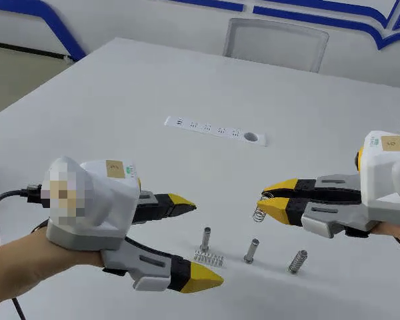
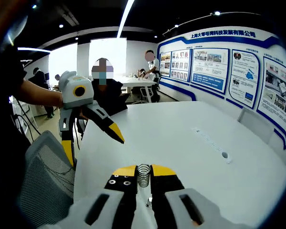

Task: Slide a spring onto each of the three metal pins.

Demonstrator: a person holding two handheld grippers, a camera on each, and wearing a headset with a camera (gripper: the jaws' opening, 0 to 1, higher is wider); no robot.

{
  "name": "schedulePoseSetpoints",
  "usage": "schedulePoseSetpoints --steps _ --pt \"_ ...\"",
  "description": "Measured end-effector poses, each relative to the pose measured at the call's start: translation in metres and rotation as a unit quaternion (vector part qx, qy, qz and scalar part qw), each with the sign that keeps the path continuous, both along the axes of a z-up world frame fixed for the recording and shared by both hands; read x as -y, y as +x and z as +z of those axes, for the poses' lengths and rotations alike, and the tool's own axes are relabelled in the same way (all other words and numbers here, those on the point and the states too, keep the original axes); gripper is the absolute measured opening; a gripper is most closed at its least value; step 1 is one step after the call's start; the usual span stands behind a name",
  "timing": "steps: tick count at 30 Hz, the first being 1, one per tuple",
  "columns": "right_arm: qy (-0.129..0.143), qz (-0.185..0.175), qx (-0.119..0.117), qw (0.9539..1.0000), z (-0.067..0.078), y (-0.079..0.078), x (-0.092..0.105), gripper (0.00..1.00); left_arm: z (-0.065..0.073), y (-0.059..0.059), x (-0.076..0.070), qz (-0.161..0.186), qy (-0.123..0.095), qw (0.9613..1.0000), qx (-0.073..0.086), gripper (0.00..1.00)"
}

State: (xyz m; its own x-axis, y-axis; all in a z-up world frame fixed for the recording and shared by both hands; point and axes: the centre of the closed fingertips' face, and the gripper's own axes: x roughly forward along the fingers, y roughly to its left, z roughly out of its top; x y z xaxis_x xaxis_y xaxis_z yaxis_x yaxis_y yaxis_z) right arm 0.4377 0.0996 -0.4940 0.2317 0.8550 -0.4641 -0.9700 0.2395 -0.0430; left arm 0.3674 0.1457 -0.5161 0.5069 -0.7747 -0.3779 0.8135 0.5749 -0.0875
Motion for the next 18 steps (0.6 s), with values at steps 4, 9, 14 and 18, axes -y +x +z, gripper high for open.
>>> schedulePoseSetpoints --steps 4,9,14,18 --pt "-0.013 -0.013 -0.011 0.9998 -0.016 0.006 0.002 0.11 -0.001 0.000 -0.006 0.011 0.000 0.9999 -0.001 0.77" --pt "-0.024 -0.028 -0.008 0.9993 -0.034 0.013 0.007 0.11 0.000 -0.002 -0.013 0.022 -0.012 0.9997 -0.003 0.83" --pt "-0.020 -0.049 -0.027 0.9982 -0.049 0.017 0.008 0.11 -0.001 -0.001 -0.021 0.039 -0.015 0.9991 -0.006 0.91" --pt "-0.024 -0.055 -0.037 0.9975 -0.058 0.018 0.008 0.11 -0.006 0.001 -0.027 0.055 -0.005 0.9984 -0.010 0.99"
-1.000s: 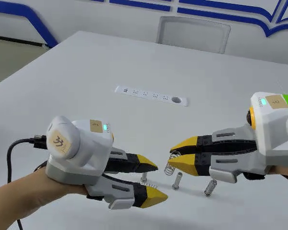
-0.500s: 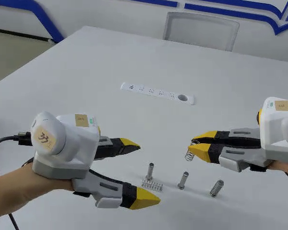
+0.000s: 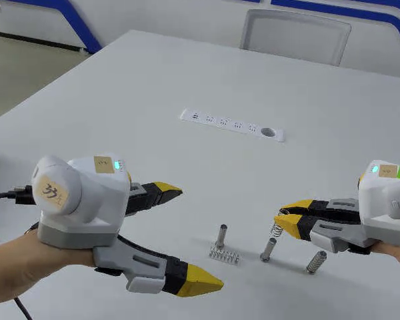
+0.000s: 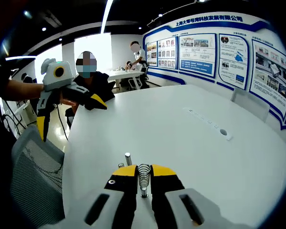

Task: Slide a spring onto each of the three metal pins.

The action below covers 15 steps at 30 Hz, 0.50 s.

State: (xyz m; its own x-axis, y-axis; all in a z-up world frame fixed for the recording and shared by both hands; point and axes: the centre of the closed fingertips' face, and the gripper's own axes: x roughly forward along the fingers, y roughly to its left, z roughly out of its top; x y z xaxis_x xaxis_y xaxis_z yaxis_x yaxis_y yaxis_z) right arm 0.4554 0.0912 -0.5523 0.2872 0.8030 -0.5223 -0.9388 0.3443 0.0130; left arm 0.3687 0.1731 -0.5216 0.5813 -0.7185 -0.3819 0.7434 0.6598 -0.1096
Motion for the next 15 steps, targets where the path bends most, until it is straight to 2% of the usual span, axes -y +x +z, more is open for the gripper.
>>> schedulePoseSetpoints --steps 9,11,13,15 --pt "-0.010 -0.005 -0.015 0.9998 -0.012 0.002 0.004 0.11 -0.006 -0.003 -0.001 0.002 0.003 0.9999 -0.012 0.99" --pt "-0.012 -0.002 -0.016 0.9998 -0.014 0.001 0.004 0.11 -0.004 -0.002 -0.001 0.008 -0.006 0.9999 -0.009 0.99" --pt "-0.018 -0.001 -0.015 0.9997 -0.018 0.001 0.003 0.11 0.000 -0.001 -0.002 0.018 -0.026 0.9995 -0.011 0.98" --pt "-0.020 0.000 -0.014 0.9997 -0.021 0.000 0.002 0.11 0.001 0.000 -0.004 0.021 -0.025 0.9994 -0.009 0.98"
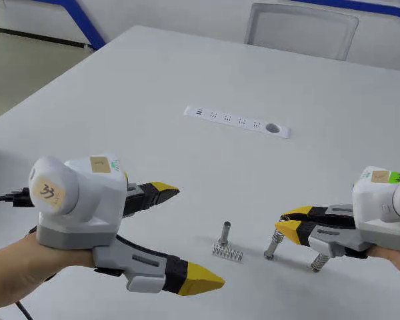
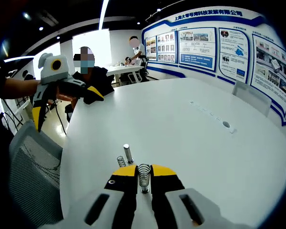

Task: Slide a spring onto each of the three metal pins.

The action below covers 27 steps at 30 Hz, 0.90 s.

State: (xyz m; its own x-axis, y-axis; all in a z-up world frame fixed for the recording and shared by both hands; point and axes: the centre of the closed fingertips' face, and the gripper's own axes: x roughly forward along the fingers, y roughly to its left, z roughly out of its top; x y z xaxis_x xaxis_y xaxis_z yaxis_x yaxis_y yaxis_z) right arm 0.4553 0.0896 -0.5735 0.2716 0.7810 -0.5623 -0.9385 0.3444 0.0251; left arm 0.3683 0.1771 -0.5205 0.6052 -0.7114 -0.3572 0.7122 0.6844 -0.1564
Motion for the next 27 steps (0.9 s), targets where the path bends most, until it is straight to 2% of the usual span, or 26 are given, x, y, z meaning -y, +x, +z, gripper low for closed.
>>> schedulePoseSetpoints --steps 5,9,13,17,27 --pt "-0.004 -0.003 -0.002 1.0000 -0.008 -0.001 -0.002 0.11 -0.002 -0.003 -0.005 -0.001 0.012 0.9999 -0.004 0.96" --pt "-0.016 -0.008 -0.002 0.9998 -0.018 -0.001 0.001 0.11 -0.004 -0.003 -0.008 0.005 0.011 0.9999 -0.008 0.96" --pt "-0.026 -0.008 0.000 0.9996 -0.029 -0.003 0.001 0.11 -0.007 -0.002 -0.005 0.001 0.016 0.9998 -0.011 0.96" --pt "-0.034 -0.017 0.001 0.9993 -0.037 -0.001 0.003 0.11 -0.005 -0.002 -0.002 -0.001 0.012 0.9999 -0.011 0.95" --pt "-0.042 -0.014 -0.003 0.9990 -0.045 -0.003 0.002 0.11 -0.007 -0.002 -0.001 0.000 0.010 0.9998 -0.015 0.95"
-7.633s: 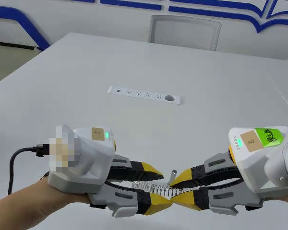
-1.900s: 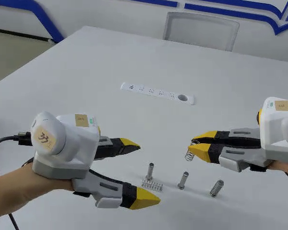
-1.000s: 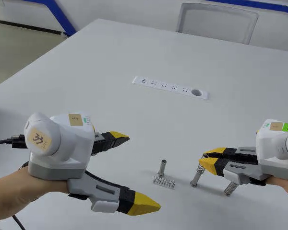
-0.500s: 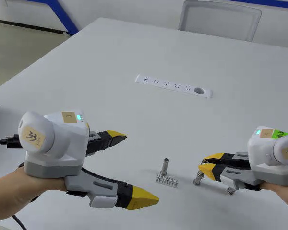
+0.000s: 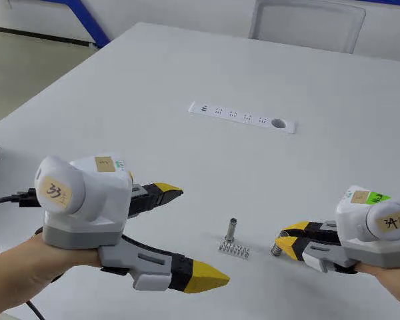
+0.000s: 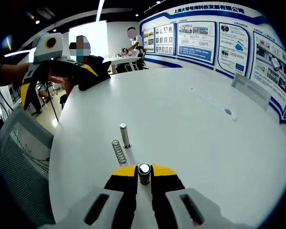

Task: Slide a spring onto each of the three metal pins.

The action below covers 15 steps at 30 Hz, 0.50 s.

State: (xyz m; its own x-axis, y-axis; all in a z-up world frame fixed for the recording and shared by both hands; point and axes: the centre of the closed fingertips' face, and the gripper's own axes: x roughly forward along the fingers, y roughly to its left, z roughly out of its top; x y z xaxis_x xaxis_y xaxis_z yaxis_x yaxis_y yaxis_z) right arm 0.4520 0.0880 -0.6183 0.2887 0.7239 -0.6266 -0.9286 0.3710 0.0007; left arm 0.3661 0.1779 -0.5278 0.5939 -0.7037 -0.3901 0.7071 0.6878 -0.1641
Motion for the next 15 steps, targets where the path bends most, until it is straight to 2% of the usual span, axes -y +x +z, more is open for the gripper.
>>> schedulePoseSetpoints --steps 10,15 --pt "-0.007 -0.001 -0.001 1.0000 -0.0014 -0.0009 0.0020 0.11 0.0007 -0.0016 0.0035 -0.003 -0.002 1.0000 -0.001 0.95" --pt "-0.003 -0.002 0.001 1.0000 0.0038 -0.0028 0.0020 0.12 0.0027 -0.0023 0.0059 -0.006 -0.002 1.0000 0.002 0.95"
